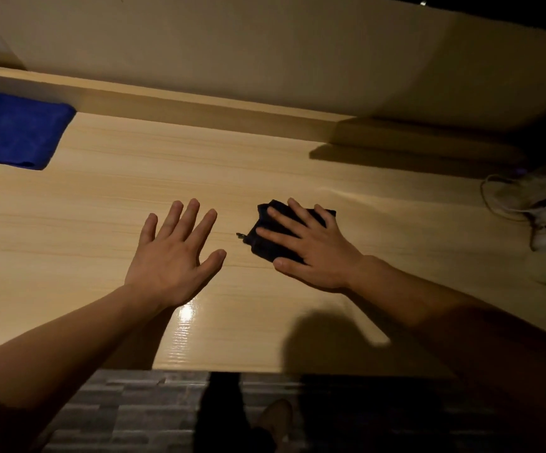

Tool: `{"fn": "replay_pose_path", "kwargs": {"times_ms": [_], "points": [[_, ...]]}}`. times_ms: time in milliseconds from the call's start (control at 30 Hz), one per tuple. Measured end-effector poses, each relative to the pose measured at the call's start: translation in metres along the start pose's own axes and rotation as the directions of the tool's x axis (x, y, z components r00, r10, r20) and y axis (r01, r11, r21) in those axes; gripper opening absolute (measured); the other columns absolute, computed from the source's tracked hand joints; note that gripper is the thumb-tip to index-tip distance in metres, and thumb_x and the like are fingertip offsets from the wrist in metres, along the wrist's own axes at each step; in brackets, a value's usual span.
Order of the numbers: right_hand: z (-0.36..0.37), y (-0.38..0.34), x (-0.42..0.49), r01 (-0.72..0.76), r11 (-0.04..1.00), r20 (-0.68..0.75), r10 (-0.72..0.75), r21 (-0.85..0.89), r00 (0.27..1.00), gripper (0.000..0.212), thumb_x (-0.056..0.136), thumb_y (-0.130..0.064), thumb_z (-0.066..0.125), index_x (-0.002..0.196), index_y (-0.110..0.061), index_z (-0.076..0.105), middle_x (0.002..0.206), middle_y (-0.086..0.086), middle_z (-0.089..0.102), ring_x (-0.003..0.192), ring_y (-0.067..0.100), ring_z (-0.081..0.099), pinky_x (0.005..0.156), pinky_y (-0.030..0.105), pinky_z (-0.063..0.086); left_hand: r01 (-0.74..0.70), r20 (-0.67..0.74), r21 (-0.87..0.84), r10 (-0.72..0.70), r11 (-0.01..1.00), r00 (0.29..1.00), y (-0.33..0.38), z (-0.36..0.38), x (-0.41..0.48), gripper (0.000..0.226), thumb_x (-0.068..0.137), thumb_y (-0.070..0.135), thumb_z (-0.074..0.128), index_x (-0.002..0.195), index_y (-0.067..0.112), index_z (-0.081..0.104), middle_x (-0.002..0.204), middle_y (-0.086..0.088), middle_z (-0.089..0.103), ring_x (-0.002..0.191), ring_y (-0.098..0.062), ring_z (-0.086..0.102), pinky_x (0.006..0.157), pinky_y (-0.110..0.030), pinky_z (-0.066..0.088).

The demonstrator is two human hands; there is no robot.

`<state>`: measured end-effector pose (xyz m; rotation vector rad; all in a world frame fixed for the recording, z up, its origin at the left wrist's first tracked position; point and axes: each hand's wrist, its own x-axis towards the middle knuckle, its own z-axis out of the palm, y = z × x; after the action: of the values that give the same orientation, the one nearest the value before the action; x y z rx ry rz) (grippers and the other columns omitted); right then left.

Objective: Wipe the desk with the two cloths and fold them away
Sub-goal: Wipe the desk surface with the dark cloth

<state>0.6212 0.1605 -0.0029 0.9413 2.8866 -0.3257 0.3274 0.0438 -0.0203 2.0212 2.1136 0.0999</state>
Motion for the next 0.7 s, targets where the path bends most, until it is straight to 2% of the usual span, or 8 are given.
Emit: {"fn": "replay_pose_path", "kwargs": {"times_ms": [200, 333, 433, 533, 600, 667, 700], "points": [[0.017, -0.057, -0.059, 0.004, 1.000, 0.004, -0.004, 0.013, 1.000, 0.059, 0.106, -0.064, 0.025, 0.162, -0.050, 0.011, 0.173, -0.016, 0.000, 0.160, 0.022, -0.010, 0.122, 0.060, 0.003, -0.003, 0.014, 0.002, 0.003, 1.000, 1.000, 0.003, -0.005, 0.000, 0.083, 0.098, 0.082, 0.004, 0.170, 0.040, -0.003, 0.179, 0.002, -0.007, 0.164, -0.021, -0.013, 0.130, -0.057, -0.003], [0.024, -0.089, -0.087, -0.009, 0.997, 0.037, 0.006, 0.073, 0.999, 0.057, 0.109, -0.057, 0.029, 0.162, -0.047, 0.014, 0.172, -0.018, 0.000, 0.159, 0.016, -0.013, 0.123, 0.055, 0.002, -0.012, 0.022, 0.008, 0.012, 1.000, 1.000, 0.004, -0.009, -0.002, 0.084, 0.098, 0.082, 0.003, 0.170, 0.039, -0.002, 0.179, 0.000, -0.007, 0.164, -0.023, -0.012, 0.130, -0.058, -0.003], [0.029, -0.109, -0.105, -0.006, 0.991, 0.021, 0.004, 0.136, 1.000, 0.054, 0.109, -0.050, 0.036, 0.162, -0.045, 0.022, 0.171, -0.019, 0.007, 0.159, 0.012, -0.007, 0.121, 0.049, 0.006, -0.015, 0.050, 0.022, 0.014, 1.000, 0.999, 0.006, -0.010, -0.002, 0.087, 0.095, 0.083, 0.000, 0.170, 0.038, -0.004, 0.179, -0.001, -0.009, 0.164, -0.025, -0.014, 0.130, -0.058, -0.005], [0.030, -0.129, -0.122, -0.018, 0.967, -0.022, 0.024, 0.255, 0.999, 0.048, 0.109, -0.041, 0.046, 0.157, -0.039, 0.040, 0.169, -0.018, 0.022, 0.159, 0.009, 0.006, 0.114, 0.046, 0.017, -0.024, 0.070, 0.016, 0.023, 1.000, 0.997, 0.006, -0.015, 0.002, 0.090, 0.094, 0.081, 0.006, 0.171, 0.034, 0.001, 0.179, -0.004, -0.009, 0.164, -0.027, -0.012, 0.129, -0.060, -0.005], [0.028, -0.143, -0.130, -0.067, 0.924, -0.059, 0.096, 0.375, 0.994, 0.042, 0.107, -0.034, 0.054, 0.148, -0.034, 0.054, 0.163, -0.017, 0.036, 0.156, 0.005, 0.018, 0.110, 0.045, 0.025, -0.085, 0.029, 0.035, 0.084, 0.996, 0.996, 0.012, -0.017, 0.004, 0.091, 0.094, 0.078, 0.014, 0.171, 0.028, 0.007, 0.180, -0.005, -0.005, 0.165, -0.027, -0.008, 0.129, -0.059, -0.003], [0.026, -0.153, -0.138, -0.129, 0.843, -0.073, 0.195, 0.522, 0.978, 0.036, 0.103, -0.029, 0.061, 0.138, -0.031, 0.064, 0.151, -0.024, 0.048, 0.149, -0.004, 0.028, 0.112, 0.042, 0.027, -0.161, -0.018, 0.067, 0.162, 0.985, 0.987, 0.028, -0.017, 0.006, 0.090, 0.096, 0.076, 0.017, 0.171, 0.026, 0.009, 0.179, -0.004, -0.004, 0.165, -0.024, -0.007, 0.130, -0.057, -0.004], [0.024, -0.155, -0.141, -0.154, 0.775, -0.049, 0.232, 0.613, 0.971, 0.034, 0.102, -0.027, 0.062, 0.135, -0.030, 0.067, 0.144, -0.030, 0.050, 0.144, -0.011, 0.032, 0.114, 0.034, 0.027, -0.180, -0.033, 0.061, 0.182, 0.982, 0.983, 0.038, -0.016, 0.009, 0.089, 0.097, 0.076, 0.017, 0.170, 0.027, 0.008, 0.179, -0.003, -0.005, 0.164, -0.023, -0.008, 0.130, -0.056, -0.004]]}}
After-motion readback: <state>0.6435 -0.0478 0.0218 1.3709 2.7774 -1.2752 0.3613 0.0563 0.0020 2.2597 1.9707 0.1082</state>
